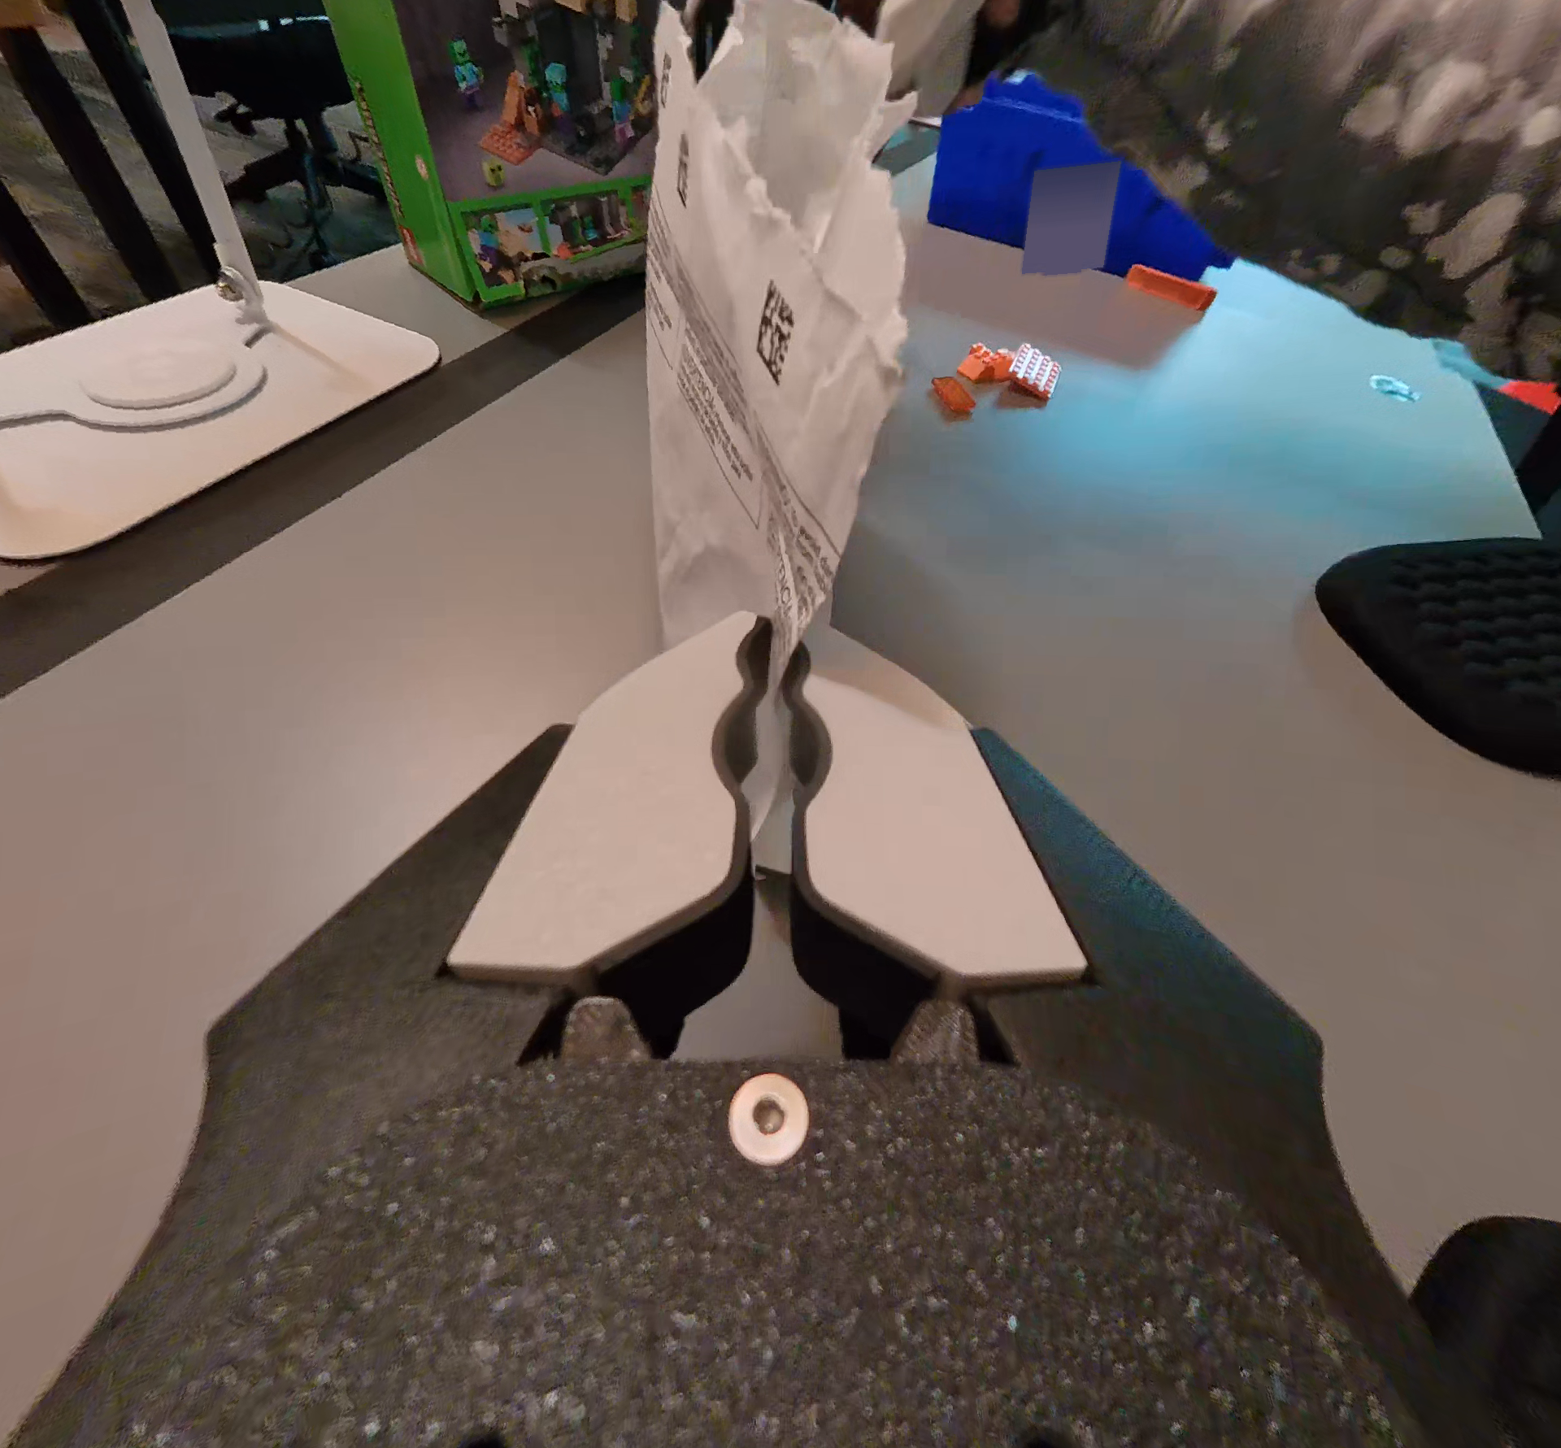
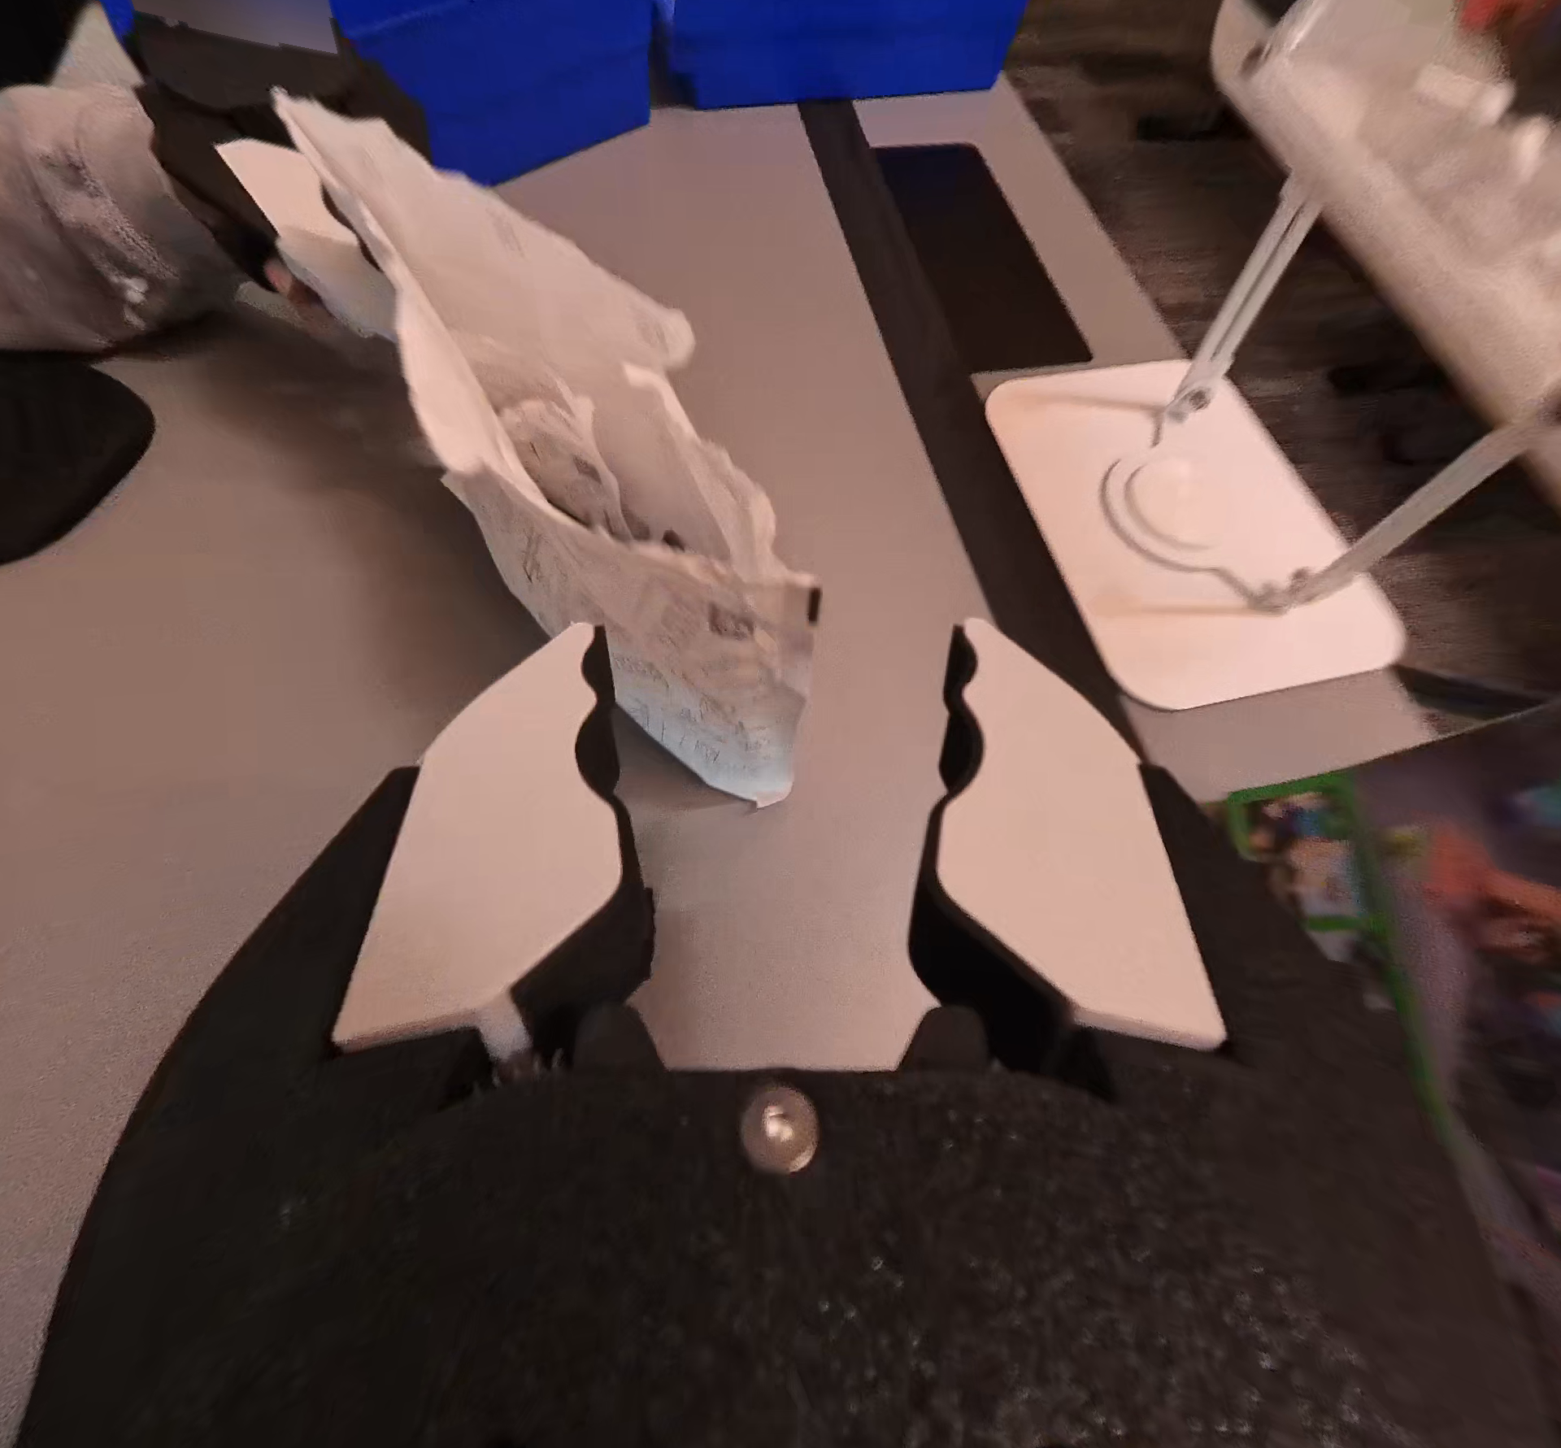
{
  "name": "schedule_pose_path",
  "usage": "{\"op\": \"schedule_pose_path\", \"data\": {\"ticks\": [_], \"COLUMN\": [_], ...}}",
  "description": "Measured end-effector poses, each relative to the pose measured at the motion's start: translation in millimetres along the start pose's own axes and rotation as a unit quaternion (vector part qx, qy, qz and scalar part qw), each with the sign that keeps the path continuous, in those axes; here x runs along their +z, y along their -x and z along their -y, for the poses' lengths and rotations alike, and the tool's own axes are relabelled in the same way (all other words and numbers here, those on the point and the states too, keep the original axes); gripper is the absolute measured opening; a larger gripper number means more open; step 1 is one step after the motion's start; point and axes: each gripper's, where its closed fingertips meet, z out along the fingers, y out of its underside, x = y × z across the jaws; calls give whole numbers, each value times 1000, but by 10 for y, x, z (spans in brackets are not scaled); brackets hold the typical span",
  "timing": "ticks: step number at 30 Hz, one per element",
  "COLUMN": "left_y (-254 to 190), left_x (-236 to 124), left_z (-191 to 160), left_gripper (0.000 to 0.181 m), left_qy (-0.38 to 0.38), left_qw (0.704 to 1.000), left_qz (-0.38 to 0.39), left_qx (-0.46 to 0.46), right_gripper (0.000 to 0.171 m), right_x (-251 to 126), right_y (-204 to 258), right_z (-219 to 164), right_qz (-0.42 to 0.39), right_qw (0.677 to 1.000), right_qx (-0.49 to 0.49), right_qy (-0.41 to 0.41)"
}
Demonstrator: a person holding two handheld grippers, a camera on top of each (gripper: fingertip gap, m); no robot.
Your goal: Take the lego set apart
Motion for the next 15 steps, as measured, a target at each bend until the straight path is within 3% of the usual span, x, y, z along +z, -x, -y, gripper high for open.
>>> {"op": "schedule_pose_path", "data": {"ticks": [3, 4, 6, 9, 10, 14, 15], "left_y": [15, 29, 92, 176, 199, 302, 249], "left_x": [1, 9, 16, 6, 11, 28, 21], "left_z": [-22, -34, -44, 59, 115, 224, 226], "left_gripper": [4, 6, 18, 46, 46, 0, 1], "left_qy": [12, 19, 29, 19, 13, 18, 16], "left_qw": [1000, 1000, 999, 996, 995, 990, 991], "left_qz": [6, 7, 25, 56, 65, 103, 88], "left_qx": [19, 21, 26, 62, 71, 96, 97], "right_gripper": [72, 62, 22, 2, 1, 0, 0], "right_x": [304, 390, 501, 572, 589, 601, 566], "right_y": [56, 107, 176, 259, 288, 358, 386], "right_z": [-206, -195, -132, -53, -40, -19, -32], "right_qz": [57, 79, 100, 131, 138, 154, 172], "right_qw": [998, 996, 993, 989, 988, 985, 982], "right_qx": [18, 17, -1, -13, -18, -24, -16], "right_qy": [-22, -34, -56, -66, -67, -70, -71]}}
